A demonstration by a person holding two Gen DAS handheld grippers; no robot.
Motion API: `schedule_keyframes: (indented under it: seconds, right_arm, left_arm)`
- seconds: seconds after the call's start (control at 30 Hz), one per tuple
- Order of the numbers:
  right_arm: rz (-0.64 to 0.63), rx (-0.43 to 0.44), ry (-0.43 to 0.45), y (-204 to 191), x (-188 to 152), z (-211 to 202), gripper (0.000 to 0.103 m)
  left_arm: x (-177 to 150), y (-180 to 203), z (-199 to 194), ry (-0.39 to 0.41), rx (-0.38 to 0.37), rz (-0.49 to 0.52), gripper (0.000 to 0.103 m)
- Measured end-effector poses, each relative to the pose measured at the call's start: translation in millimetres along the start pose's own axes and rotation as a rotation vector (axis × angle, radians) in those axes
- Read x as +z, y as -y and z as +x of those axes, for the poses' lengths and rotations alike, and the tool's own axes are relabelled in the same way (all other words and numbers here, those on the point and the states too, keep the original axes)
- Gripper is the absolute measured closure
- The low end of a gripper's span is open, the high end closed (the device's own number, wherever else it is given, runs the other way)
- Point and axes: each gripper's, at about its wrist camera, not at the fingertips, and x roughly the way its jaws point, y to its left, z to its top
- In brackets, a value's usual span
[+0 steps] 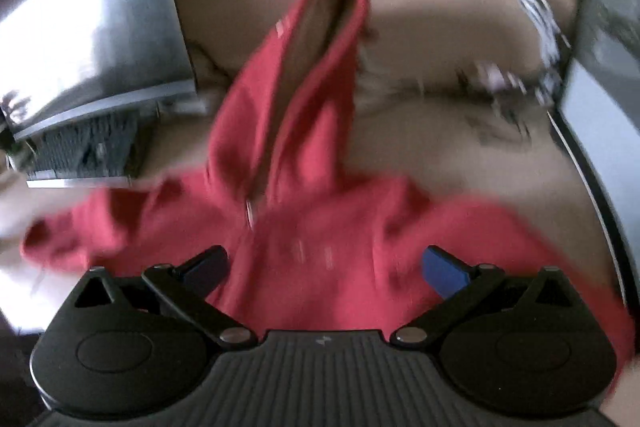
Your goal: Fold clothes
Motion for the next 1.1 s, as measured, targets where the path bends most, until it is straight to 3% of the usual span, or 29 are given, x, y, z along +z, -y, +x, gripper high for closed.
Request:
schedule_keyframes:
  seconds: [0.13,0.4,0.6,0.77,0.9,1.0,1.1]
  right_arm:
    - [0.095,-0.016,-0.043,5,-55,-19,0.0]
    - [0.215,0.052,-0.093,-2,-116,-20,0.0]
    - [0.148,0.036,-0.15,-7,-114,-7,0.0]
    - [0.0,-0.044,-0.219,-28,-109,4,0.0]
    - [-0.06,-0.118,-0.199,-41,-117,8,0.0]
    - [-0.054,-0.111,-0.198,-39,-115,8,0.0]
    - [-0.055,-0.032,-0.206,-26,-108,5,0.0]
  left_arm:
    - [-17,5,-9,0.007,0.009,0.068,0.0]
    - [-48,12,-12,0.008,0.036,0.191,0.0]
    - [-55,14,-10,-0.006,0.042,0.214,0.0]
    - [-54,14,-7,-0.023,0.042,0.202,0.0]
    - [-54,15,-4,-0.036,0.041,0.193,0.0]
    - [-53,14,-4,-0.039,0.041,0.187,0.0]
    - [-52,12,-5,-0.032,0.035,0.156,0.0]
